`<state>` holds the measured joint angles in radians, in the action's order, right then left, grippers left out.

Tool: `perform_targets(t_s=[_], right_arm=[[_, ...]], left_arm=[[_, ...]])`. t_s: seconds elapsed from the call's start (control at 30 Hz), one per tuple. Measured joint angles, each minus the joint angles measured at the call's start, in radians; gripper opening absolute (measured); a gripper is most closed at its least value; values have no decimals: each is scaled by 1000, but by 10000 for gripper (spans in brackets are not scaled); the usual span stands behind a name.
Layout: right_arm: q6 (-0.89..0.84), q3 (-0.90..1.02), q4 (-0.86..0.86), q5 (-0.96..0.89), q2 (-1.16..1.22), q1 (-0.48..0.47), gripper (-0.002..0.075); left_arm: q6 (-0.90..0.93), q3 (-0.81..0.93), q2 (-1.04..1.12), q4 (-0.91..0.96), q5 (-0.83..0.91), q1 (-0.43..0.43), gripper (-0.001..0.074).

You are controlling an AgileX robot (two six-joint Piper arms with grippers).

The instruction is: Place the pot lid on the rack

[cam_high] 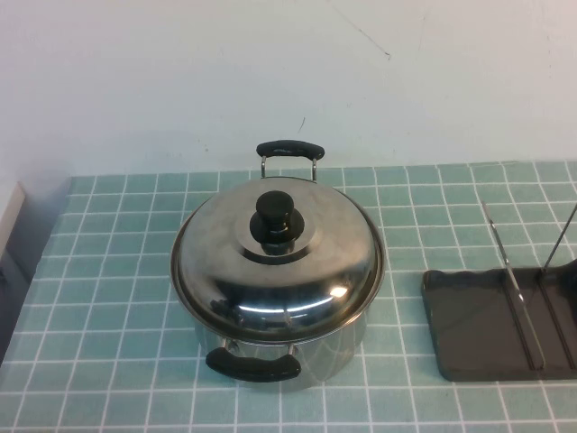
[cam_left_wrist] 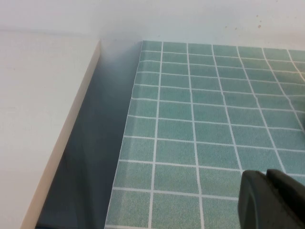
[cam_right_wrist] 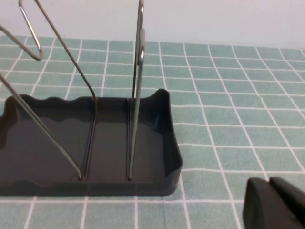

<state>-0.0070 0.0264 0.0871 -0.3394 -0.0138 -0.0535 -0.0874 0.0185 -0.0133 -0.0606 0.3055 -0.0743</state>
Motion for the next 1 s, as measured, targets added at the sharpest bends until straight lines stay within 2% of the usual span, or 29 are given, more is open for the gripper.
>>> perform_targets(t_s=[1.0], right_arm=[[0, 0, 0, 0, 0, 0, -3]], left_arm=[[-14, 0, 0, -30, -18, 0, -4]])
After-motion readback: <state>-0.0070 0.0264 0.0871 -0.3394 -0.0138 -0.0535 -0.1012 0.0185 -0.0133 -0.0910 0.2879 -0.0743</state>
